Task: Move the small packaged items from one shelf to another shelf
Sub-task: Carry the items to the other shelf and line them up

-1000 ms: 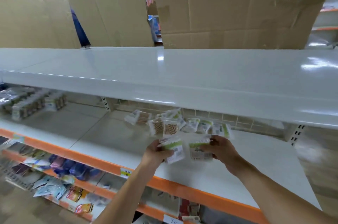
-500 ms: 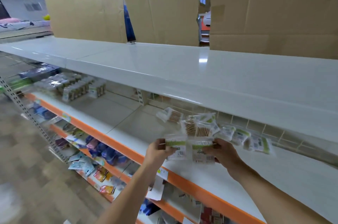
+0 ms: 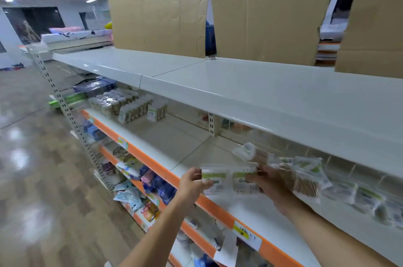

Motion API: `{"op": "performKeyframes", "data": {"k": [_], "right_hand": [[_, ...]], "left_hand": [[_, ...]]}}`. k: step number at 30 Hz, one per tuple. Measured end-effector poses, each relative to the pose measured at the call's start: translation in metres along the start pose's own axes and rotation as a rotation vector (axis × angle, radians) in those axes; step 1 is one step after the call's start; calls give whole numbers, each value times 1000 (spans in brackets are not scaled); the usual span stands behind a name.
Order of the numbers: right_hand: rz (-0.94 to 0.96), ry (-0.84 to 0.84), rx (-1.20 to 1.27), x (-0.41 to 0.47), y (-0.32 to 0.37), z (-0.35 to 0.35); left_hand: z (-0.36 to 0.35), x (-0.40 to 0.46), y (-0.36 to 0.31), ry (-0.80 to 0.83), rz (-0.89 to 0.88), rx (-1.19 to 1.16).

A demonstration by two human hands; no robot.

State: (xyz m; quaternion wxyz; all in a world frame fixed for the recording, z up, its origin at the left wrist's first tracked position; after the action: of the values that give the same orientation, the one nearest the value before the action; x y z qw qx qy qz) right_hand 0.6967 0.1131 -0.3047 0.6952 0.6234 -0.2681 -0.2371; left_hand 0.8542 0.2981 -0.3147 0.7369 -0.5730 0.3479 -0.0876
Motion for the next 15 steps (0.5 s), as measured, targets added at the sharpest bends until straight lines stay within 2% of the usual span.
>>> {"op": "performKeyframes", "data": {"k": [9, 15], "right_hand": [[-9, -26, 9, 58, 2, -114], [-16, 17, 19, 86, 8, -188]], "left_hand": [[126, 38, -19, -99, -28, -19], [201, 52, -21, -185, -36, -49]]}}
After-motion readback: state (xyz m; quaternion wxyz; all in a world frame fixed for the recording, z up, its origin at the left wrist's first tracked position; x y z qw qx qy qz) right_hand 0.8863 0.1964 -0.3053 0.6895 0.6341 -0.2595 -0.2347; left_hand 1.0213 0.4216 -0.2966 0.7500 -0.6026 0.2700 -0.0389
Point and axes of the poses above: each hand's wrist, its own x-axis towards the middle knuckle, its own z-axis out of the back of the hand, y = z × x, the point moved 9 cm from there along x, towards the middle knuckle, and after that the axes turned 13 degrees about z, right-handed, at the moved point
